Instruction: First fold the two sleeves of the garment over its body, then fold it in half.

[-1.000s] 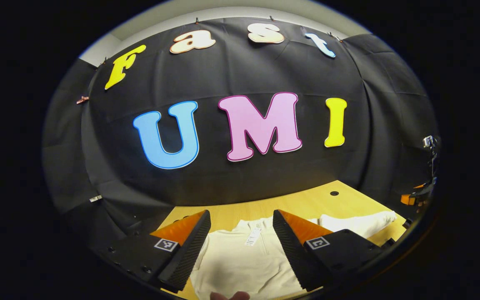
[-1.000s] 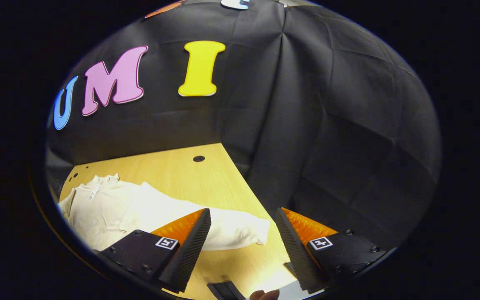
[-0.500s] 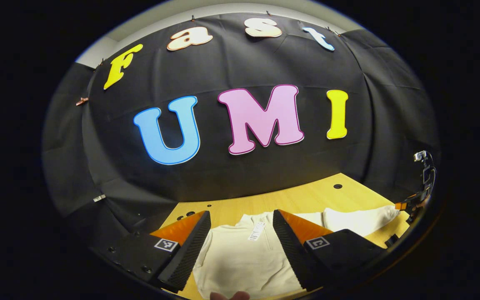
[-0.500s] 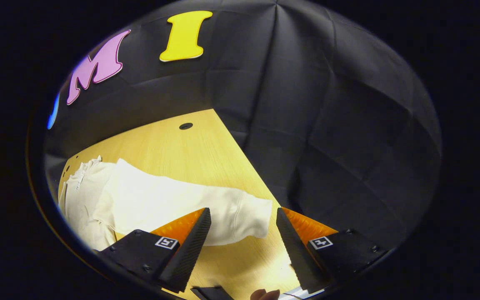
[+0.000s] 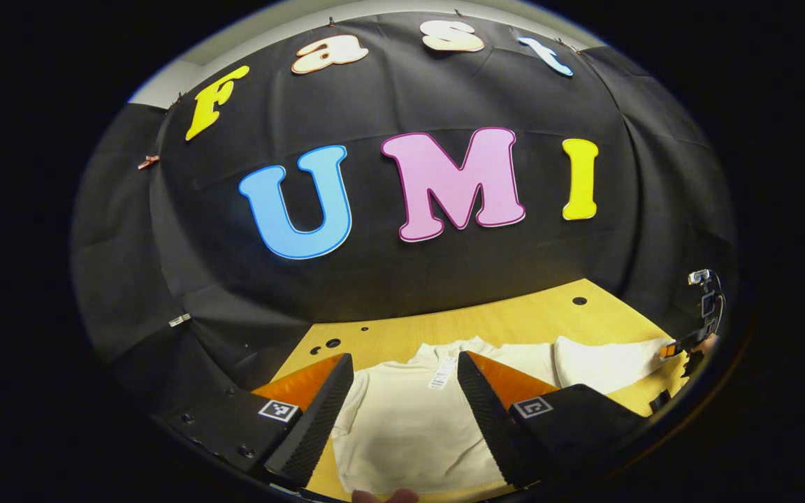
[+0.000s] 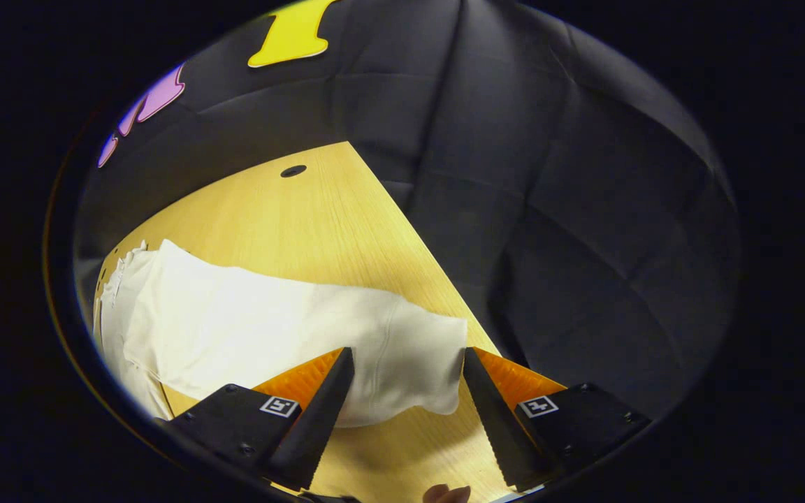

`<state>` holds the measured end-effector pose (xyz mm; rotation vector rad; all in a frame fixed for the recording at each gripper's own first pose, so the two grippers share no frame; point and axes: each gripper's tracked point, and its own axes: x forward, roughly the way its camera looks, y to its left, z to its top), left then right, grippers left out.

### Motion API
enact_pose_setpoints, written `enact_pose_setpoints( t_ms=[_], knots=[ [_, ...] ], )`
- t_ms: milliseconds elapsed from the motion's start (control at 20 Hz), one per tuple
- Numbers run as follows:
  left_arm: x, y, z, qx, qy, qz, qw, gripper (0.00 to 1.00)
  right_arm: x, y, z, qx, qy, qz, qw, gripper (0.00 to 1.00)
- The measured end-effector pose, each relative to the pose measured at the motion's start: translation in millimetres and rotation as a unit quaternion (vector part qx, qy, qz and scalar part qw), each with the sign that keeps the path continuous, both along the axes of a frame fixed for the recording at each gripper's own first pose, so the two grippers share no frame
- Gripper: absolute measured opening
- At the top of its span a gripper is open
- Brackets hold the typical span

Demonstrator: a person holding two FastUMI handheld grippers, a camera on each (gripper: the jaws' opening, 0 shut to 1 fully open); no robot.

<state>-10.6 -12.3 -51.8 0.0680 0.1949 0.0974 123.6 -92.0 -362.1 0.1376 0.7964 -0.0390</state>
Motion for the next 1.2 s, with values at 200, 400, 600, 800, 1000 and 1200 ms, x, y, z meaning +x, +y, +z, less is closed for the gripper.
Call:
enact_pose_setpoints(
  t_ms=[200,400,600,800,1000,1200],
  knots=[
    [-3,4,-7,-0.001,0.009,0.011,1.000,0.96,0,0,1,0.009,0.003,0.004,1.000,0.96],
    [-8,7,-10,-0.013,0.017,0.015,1.000,0.96,-3,14,2,0.012,0.009,0.023,1.000,0.24],
    [-12,9,-8,-0.010,0.013,0.013,1.000,0.96,-2,13,10,0.026,-0.003,0.002,1.000,0.16],
    [-13,13,-13,-0.012,0.015,0.007,1.000,0.96,-14,7,35,0.036,-0.038,-0.004,0.999,0.16],
    [-11,21,-14,-0.015,0.013,-0.005,1.000,0.95,-33,2,58,0.027,-0.061,-0.022,0.998,0.11],
    [-4,33,-13,-0.023,0.007,-0.020,1.000,0.96,-64,11,84,0.025,-0.078,-0.030,0.996,0.11]
  ],
)
